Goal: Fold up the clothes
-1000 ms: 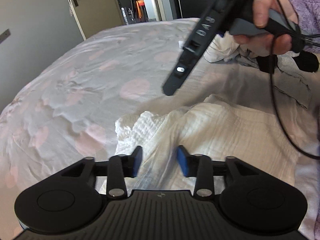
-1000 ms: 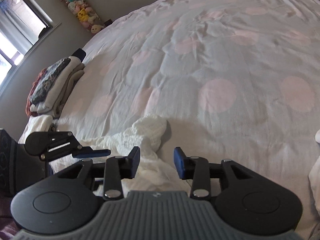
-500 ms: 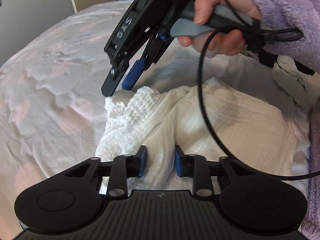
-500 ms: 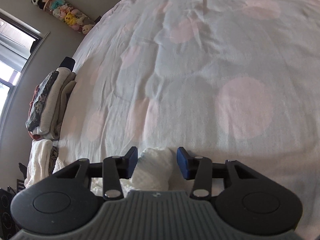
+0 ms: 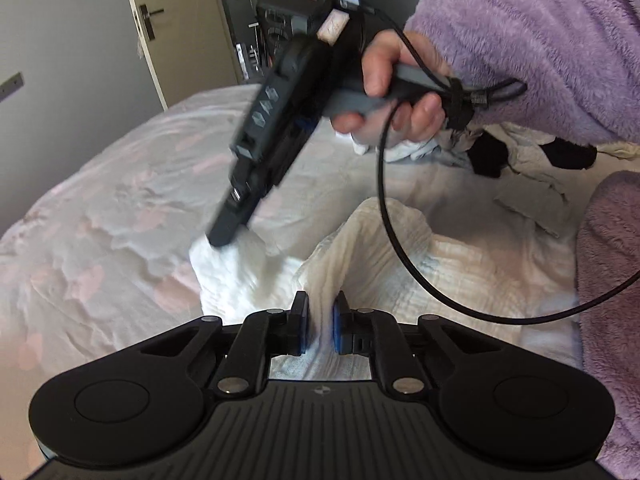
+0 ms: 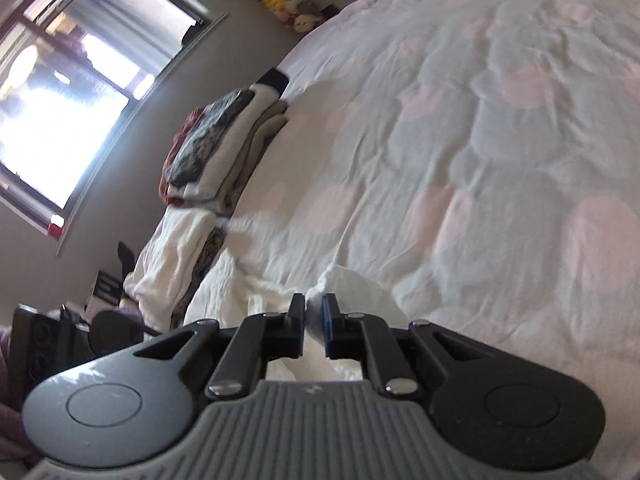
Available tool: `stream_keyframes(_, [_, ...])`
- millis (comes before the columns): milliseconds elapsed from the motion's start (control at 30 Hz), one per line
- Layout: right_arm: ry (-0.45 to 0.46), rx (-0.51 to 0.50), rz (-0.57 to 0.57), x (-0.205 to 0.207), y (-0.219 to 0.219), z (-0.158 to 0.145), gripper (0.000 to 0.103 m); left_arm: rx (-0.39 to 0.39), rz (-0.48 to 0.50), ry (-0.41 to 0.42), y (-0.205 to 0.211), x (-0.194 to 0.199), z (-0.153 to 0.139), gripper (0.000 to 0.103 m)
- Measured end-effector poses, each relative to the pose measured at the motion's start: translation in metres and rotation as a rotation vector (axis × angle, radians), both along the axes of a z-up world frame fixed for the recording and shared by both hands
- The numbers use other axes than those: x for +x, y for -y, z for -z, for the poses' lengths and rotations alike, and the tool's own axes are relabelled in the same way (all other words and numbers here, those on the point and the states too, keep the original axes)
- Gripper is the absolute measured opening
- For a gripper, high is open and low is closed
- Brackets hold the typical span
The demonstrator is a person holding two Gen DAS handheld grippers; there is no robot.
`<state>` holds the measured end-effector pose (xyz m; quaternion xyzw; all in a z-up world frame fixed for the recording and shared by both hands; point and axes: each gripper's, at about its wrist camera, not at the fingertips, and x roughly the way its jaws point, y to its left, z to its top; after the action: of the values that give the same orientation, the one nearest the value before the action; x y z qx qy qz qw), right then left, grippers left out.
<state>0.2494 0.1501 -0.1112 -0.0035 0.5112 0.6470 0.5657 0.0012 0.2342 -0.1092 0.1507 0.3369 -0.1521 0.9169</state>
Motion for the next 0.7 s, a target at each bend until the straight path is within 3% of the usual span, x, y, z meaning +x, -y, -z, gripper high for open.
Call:
stream_keyframes(133, [0.018, -0.109, -0.109, -0.022, -0.012, 0.026, 0.011, 0.007, 0.009, 0.039, 0.004, -0.015, -0.014, 0.01])
stream_keyframes(300, [-0.116, -0.214, -0.156, -0.03, -0.011, 0.071, 0.011, 0.042, 0.039, 0.057, 0.012, -0.03, -0.022, 0.01])
stream_keyframes(367, [-0.126, -0.255, -0.193, -0.041, -0.011, 0.08, 0.012, 0.051, 0.054, 0.05, 0.014, -0.031, -0.02, 0.01])
stream_keyframes(500, [-0.089, -0.29, -0.204, -0.052, -0.008, 0.08, 0.012, 0.055, 0.062, 0.043, 0.016, -0.03, -0.014, 0.01])
stream_keyframes(700, [0.011, -0.277, -0.169, -0.051, 0.011, 0.051, 0.015, 0.04, 0.066, 0.055, 0.016, -0.028, -0.016, 0.009])
